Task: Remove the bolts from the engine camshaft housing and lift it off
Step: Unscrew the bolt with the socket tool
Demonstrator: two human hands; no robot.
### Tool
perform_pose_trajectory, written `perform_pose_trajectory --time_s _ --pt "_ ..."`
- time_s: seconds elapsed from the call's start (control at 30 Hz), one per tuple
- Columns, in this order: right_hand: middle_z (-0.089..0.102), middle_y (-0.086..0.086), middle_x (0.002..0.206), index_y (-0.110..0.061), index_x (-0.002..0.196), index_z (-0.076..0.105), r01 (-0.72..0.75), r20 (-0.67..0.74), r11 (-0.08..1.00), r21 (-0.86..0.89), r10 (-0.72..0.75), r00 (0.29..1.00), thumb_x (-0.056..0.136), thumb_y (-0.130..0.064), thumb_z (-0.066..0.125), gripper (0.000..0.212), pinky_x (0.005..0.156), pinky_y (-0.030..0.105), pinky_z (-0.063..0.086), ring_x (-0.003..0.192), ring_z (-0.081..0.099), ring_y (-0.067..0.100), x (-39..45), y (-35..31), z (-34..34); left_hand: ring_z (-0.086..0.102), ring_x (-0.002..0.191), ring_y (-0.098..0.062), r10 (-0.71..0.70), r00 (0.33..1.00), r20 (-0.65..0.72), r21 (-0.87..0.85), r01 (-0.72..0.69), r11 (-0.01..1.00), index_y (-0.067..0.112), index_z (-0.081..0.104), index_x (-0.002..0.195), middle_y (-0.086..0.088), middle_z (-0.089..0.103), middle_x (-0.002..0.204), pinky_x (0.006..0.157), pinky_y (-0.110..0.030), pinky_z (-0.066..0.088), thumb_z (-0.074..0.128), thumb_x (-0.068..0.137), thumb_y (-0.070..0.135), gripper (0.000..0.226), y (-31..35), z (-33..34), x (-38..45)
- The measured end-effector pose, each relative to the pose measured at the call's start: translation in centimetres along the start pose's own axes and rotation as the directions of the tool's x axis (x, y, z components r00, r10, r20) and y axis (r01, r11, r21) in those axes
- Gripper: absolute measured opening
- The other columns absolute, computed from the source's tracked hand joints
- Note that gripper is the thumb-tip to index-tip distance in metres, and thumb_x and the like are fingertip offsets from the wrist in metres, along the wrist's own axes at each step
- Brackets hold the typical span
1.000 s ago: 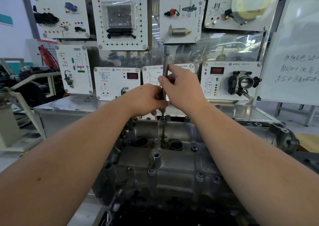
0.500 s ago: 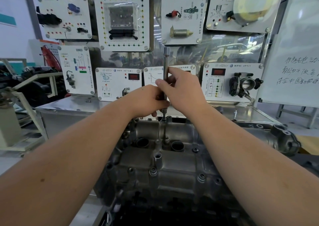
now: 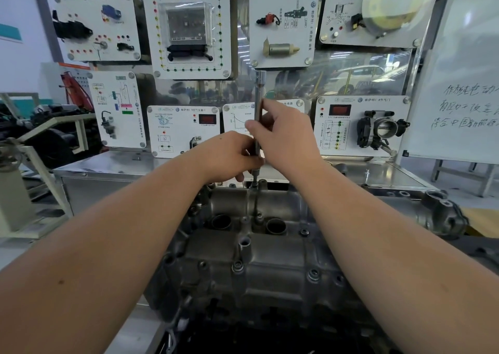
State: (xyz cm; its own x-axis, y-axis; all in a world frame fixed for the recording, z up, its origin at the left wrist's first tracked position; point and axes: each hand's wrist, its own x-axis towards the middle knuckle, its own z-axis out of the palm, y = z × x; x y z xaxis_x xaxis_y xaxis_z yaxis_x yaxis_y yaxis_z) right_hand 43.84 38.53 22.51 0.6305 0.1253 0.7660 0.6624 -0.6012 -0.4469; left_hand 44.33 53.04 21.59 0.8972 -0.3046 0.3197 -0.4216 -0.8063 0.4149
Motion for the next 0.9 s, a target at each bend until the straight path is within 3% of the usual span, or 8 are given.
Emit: perform_pose_trajectory --time_s 0.13,0.2,0.27,0.43,0.5,0.67,0.8,0.9 --pt "0.061 0.001 0.078 -0.011 0.102 0.053 0.007 0.065 1.000 -0.012 -0.006 0.998 0.101 -0.019 0.052 0.007 0.063 0.031 0.047 0.078 0.059 0.021 0.10 -0.04 0.01 0.071 0.062 -0.005 0.010 1.000 0.005 -0.046 -0.010 0.999 0.031 0.068 0.092 0.018 0.073 0.080 0.064 -0.027 0.045 0.061 0.097 0.032 0.009 0.14 -0.06 -0.12" --pt "0.066 0.005 0.082 -0.016 0.132 0.049 0.002 0.098 0.998 0.056 -0.007 0.995 0.102 -0.018 0.050 0.030 0.070 0.039 0.053 0.080 0.064 0.023 -0.08 -0.19 -0.03 0.071 0.062 -0.005 0.019 1.000 0.008 -0.050 -0.019 0.999 0.036 0.065 0.086 0.024 0.071 0.083 0.064 -0.025 0.044 0.060 0.097 0.033 0.013 0.28 -0.16 -0.31" --pt "0.067 0.003 0.081 -0.023 0.150 0.036 -0.007 0.096 0.994 0.109 -0.003 0.995 0.101 -0.020 0.051 0.052 0.069 0.035 0.053 0.077 0.065 0.019 -0.25 -0.24 -0.05 0.071 0.062 -0.005 0.020 1.000 0.013 -0.042 -0.020 0.999 0.037 0.064 0.086 0.022 0.072 0.083 0.063 -0.023 0.044 0.059 0.097 0.034 0.012 0.34 -0.20 -0.40" --pt "0.058 -0.014 0.079 -0.020 0.142 0.050 -0.028 0.016 0.996 0.081 0.026 1.000 0.096 -0.026 0.063 0.048 0.060 0.005 0.037 0.073 0.055 0.003 0.01 0.11 0.07 0.071 0.063 -0.002 -0.006 1.000 0.009 -0.018 0.006 1.000 0.023 0.071 0.103 0.017 0.072 0.082 0.066 -0.027 0.050 0.059 0.098 0.037 0.019 0.29 -0.11 -0.22" --pt "0.058 -0.011 0.079 -0.015 0.139 0.052 -0.026 0.036 0.998 0.060 0.024 0.999 0.098 -0.023 0.059 0.043 0.060 0.009 0.036 0.074 0.056 0.007 0.11 0.07 0.04 0.071 0.064 -0.002 -0.004 1.000 0.017 -0.016 0.004 1.000 0.024 0.071 0.101 0.016 0.072 0.080 0.063 -0.024 0.047 0.059 0.098 0.036 0.017 0.38 -0.13 -0.24" --pt "0.070 0.005 0.095 -0.023 0.154 0.031 -0.012 0.128 0.994 0.108 -0.002 0.992 0.103 -0.022 0.049 0.054 0.080 0.039 0.055 0.089 0.067 0.022 -0.30 -0.25 0.19 0.071 0.064 -0.004 0.008 1.000 0.022 -0.010 -0.007 1.000 0.036 0.063 0.080 0.030 0.069 0.072 0.053 -0.010 0.041 0.054 0.097 0.029 0.020 0.67 -0.35 -0.60" --pt "0.068 -0.002 0.093 -0.026 0.149 0.041 -0.010 0.063 0.997 0.078 0.005 0.998 0.098 -0.031 0.060 0.056 0.075 0.029 0.051 0.084 0.064 0.016 -0.38 -0.14 0.32 0.070 0.061 -0.004 0.026 0.999 0.020 -0.032 -0.025 0.999 0.037 0.064 0.081 0.014 0.072 0.073 0.051 -0.009 0.044 0.055 0.099 0.028 0.021 0.78 -0.21 -0.53" --pt "0.062 -0.006 0.082 -0.016 0.126 0.058 0.016 0.012 1.000 0.005 -0.016 1.000 0.097 -0.026 0.061 0.031 0.068 0.015 0.042 0.077 0.056 0.014 -0.09 -0.11 0.26 0.070 0.061 -0.002 -0.005 1.000 0.027 -0.002 0.005 1.000 0.023 0.071 0.095 0.013 0.071 0.080 0.060 -0.022 0.045 0.055 0.099 0.036 0.021 0.66 -0.08 -0.40"
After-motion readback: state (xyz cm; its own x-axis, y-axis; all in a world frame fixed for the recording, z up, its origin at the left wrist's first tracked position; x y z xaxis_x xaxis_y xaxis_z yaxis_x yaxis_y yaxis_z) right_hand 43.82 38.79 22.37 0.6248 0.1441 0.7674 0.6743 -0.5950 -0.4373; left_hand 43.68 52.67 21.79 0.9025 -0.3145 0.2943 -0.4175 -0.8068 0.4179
